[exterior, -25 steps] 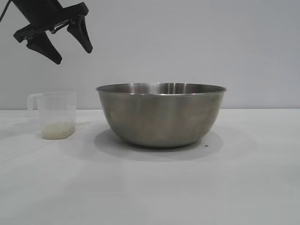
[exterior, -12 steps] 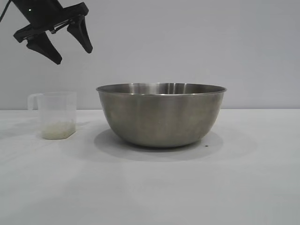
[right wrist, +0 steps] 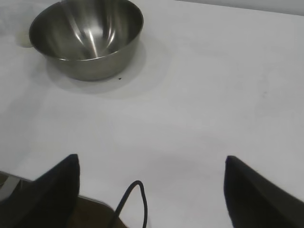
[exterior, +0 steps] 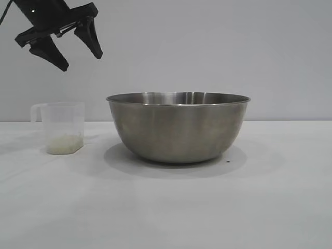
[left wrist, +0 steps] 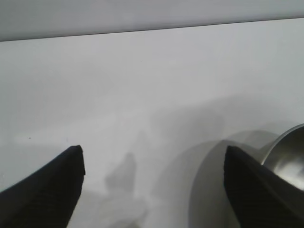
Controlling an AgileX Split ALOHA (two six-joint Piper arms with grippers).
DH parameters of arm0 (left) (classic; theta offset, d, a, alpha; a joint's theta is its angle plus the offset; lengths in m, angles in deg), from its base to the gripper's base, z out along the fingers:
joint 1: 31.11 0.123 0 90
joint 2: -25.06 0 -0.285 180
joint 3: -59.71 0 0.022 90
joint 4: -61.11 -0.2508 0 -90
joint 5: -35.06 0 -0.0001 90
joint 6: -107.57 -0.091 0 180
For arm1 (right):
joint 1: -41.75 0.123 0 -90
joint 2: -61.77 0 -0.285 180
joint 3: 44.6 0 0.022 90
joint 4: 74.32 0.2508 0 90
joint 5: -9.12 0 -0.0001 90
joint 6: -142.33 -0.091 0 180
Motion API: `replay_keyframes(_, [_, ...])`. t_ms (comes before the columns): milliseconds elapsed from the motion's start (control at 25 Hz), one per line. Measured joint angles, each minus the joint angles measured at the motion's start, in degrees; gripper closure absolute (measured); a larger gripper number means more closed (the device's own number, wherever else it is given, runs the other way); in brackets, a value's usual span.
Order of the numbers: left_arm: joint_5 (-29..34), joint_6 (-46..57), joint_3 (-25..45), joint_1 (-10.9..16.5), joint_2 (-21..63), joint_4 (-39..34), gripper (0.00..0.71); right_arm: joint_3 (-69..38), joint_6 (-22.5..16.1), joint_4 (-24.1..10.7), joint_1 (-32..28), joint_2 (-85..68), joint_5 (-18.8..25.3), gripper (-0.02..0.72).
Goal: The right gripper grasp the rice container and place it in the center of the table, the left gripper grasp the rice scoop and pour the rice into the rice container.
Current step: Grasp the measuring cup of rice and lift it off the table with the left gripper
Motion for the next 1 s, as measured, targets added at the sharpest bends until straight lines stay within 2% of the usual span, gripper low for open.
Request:
replay_keyframes(320, [0.0,0.0,0.0,0.0,0.0,-0.2,0.179,0.0,0.0,0.1,-0.7,0.0,0.0,0.171])
replay_keyframes(560, [0.1,0.0,0.0,0.0,0.0,-1.9,0.179,0.0,0.0,0.1,-8.9,0.0,0.0,0.171])
replay_keyframes(680, [0.1,0.0,0.0,0.0,0.0,-2.3,0.179,0.0,0.0,0.1,-11.2,-0.1,0.0,0.171])
replay_keyframes(1000, [1.6,0.0,0.0,0.0,0.0,-3.9,0.179,0.0,0.1,0.1,-11.4,-1.0,0.0,0.171])
